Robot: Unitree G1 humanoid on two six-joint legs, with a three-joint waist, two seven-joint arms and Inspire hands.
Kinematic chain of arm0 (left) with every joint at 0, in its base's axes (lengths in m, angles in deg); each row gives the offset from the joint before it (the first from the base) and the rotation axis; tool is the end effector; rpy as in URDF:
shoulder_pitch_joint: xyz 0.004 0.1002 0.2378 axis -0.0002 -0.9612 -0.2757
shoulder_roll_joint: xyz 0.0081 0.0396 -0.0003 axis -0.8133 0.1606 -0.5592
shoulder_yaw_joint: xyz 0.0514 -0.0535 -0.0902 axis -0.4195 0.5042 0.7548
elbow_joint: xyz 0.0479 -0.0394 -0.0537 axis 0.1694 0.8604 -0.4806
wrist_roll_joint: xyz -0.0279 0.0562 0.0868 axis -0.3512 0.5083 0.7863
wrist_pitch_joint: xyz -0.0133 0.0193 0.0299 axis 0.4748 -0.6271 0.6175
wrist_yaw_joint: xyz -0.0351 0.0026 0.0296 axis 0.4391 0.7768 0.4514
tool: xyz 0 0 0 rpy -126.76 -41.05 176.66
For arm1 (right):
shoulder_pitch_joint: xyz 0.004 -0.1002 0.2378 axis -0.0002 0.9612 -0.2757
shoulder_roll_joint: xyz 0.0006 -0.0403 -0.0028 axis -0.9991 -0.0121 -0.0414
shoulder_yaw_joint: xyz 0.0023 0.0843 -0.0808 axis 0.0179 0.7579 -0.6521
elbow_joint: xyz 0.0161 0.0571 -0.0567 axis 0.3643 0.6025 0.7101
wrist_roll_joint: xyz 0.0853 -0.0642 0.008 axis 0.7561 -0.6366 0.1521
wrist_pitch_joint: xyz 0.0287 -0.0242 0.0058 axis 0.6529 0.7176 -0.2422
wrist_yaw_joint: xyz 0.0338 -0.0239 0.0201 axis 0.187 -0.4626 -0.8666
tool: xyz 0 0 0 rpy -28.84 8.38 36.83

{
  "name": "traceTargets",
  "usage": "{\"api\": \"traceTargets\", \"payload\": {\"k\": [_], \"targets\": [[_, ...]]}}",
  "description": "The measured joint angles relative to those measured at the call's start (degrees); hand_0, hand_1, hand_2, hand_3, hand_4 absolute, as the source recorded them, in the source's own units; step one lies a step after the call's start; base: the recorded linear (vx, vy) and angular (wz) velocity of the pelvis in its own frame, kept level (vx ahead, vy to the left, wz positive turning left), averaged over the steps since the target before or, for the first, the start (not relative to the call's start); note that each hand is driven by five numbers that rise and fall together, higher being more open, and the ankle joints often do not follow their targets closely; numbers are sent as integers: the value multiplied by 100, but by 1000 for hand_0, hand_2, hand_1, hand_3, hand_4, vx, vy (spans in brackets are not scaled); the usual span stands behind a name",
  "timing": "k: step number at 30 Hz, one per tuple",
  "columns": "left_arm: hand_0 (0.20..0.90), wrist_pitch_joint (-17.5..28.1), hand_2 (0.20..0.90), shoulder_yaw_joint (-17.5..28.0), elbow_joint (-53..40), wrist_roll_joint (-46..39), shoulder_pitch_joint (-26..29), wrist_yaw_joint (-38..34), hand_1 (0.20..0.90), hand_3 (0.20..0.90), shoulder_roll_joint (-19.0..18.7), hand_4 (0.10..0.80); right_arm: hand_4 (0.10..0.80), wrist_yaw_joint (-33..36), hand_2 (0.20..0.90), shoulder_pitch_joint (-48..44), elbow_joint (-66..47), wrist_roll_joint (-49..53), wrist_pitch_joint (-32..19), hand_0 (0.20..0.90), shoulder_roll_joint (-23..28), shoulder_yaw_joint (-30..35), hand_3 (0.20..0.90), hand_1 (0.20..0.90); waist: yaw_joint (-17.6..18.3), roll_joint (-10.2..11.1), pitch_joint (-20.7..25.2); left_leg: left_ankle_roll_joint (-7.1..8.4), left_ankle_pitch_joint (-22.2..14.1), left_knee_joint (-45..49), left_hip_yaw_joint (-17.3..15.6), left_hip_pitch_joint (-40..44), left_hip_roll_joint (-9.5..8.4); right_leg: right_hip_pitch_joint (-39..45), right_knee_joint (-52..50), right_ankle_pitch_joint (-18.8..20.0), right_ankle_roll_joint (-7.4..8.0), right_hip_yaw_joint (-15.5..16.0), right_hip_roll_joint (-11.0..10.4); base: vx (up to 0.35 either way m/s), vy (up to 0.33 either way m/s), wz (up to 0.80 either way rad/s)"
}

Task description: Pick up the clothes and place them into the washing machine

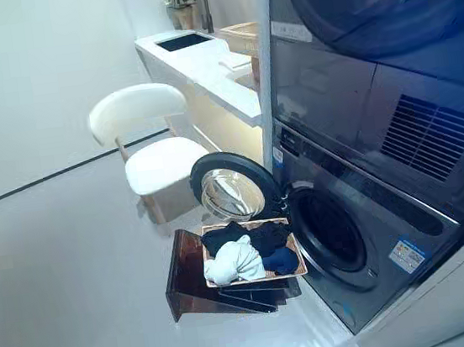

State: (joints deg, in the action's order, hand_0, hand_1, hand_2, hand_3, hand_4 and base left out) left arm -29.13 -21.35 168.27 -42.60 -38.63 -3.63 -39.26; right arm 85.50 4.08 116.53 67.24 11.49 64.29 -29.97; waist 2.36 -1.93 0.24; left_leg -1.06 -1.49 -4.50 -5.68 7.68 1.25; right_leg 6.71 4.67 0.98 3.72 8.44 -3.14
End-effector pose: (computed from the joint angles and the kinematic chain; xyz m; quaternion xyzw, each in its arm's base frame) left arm 0.0191 0.2220 -0.1440 0.1085 0.6279 0.0513 0.7690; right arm 0.0304 -0.2453 -0.1377 -0.1321 0.6122 -0.1324 0.7682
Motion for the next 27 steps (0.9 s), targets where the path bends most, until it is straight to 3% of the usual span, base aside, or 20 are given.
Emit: {"api": "traceTargets", "payload": {"k": [27], "targets": [[900, 5, 900, 4, -4, -78, -8, 0, 900, 900, 83, 800, 800, 1, 900, -4, -1, -24, 2, 900, -51, -155, 900, 900, -10, -18, -180, 0, 2, 1, 58, 71, 8, 90, 4, -6, -2, 23, 0, 0, -1, 1]]}}
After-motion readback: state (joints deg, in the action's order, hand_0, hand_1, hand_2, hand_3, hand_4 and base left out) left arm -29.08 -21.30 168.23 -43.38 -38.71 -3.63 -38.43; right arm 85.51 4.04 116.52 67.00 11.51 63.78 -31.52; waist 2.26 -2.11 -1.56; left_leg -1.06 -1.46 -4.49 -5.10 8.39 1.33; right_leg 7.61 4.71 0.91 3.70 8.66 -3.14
